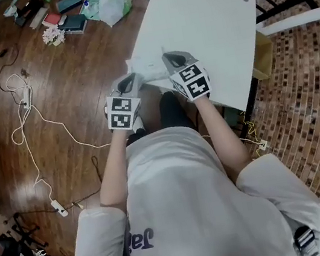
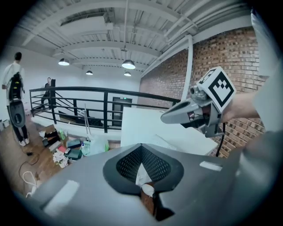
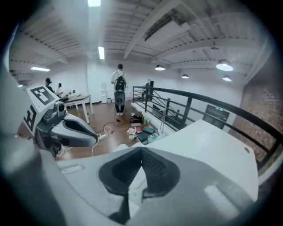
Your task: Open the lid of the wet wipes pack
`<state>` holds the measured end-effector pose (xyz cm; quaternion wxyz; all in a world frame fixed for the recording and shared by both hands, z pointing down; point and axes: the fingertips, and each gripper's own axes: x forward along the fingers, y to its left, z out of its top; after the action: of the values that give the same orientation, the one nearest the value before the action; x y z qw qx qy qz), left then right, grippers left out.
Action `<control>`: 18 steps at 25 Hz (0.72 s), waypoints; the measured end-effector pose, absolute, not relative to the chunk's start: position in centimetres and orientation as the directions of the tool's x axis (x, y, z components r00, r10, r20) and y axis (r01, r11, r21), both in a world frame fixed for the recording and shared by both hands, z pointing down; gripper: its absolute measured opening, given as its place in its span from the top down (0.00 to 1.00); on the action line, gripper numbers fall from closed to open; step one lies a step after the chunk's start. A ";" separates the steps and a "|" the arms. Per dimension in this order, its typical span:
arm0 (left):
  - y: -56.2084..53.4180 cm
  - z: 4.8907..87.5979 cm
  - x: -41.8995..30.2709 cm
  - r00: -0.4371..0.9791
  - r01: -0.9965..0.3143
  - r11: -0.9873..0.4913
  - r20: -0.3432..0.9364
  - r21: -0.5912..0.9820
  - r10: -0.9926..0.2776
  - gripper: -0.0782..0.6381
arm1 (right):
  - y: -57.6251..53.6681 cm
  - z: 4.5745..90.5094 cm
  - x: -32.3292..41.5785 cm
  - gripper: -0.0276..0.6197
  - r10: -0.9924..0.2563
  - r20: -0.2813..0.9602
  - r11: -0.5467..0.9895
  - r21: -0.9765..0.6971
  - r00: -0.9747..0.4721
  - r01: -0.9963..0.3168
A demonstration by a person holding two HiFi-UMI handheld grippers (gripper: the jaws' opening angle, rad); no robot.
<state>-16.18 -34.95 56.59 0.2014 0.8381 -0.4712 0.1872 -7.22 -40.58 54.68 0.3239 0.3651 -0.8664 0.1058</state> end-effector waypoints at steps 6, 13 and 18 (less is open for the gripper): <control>-32.4 50.8 -15.9 0.517 -0.851 -0.507 0.374 0.133 -0.770 0.87 | -34.7 51.2 -5.9 0.97 -0.713 0.503 0.577 0.025 -0.489 -0.816; -28.2 47.1 -12.9 0.494 -0.869 -0.480 0.259 0.122 -0.830 0.87 | -28.0 47.4 -5.1 0.97 -0.789 0.358 0.566 0.106 -0.500 -0.817; -24.4 44.2 -11.7 0.429 -0.903 -0.424 0.192 0.073 -0.882 0.87 | -24.1 44.6 -3.7 0.97 -0.821 0.262 0.544 0.090 -0.507 -0.834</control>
<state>-11.74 -24.40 44.19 0.0825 0.8414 -0.5305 0.0621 -3.68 -24.08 44.55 0.1380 0.4768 -0.8678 0.0240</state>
